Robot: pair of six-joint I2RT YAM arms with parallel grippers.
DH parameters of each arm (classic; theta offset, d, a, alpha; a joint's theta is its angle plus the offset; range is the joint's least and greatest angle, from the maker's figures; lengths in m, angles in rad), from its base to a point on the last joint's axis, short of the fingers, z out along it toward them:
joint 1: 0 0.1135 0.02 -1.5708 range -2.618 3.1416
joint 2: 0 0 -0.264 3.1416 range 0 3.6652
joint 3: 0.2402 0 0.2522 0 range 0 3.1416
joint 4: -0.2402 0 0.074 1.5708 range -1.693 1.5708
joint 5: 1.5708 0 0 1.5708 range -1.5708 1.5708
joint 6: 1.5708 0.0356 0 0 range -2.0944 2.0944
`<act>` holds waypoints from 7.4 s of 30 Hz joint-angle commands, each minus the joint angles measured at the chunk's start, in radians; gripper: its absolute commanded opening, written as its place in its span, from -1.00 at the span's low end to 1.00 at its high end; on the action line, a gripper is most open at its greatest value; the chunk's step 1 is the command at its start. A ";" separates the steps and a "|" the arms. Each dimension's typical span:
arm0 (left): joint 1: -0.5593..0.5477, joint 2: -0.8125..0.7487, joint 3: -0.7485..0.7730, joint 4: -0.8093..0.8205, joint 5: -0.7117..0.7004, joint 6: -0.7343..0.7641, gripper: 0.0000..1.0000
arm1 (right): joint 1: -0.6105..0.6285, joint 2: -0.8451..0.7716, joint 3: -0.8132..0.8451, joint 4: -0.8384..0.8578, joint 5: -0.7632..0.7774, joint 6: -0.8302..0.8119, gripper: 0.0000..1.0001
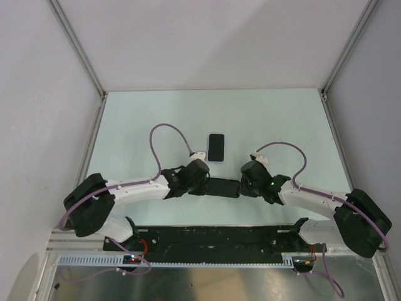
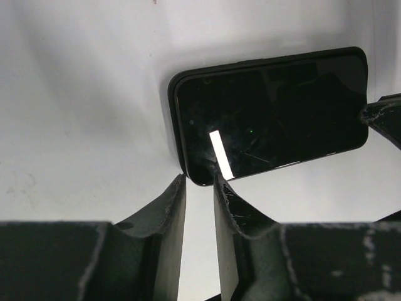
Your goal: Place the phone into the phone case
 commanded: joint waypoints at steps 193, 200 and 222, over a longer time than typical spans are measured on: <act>-0.034 -0.003 -0.059 0.177 0.179 -0.098 -0.38 | 0.107 0.033 -0.054 0.198 -0.140 0.049 -0.40; -0.040 0.023 -0.043 0.186 0.186 -0.100 -0.44 | 0.106 0.037 -0.054 0.200 -0.137 0.050 -0.24; -0.048 0.091 0.005 0.195 0.193 -0.098 -0.79 | 0.107 0.073 -0.054 0.274 -0.175 0.111 -0.13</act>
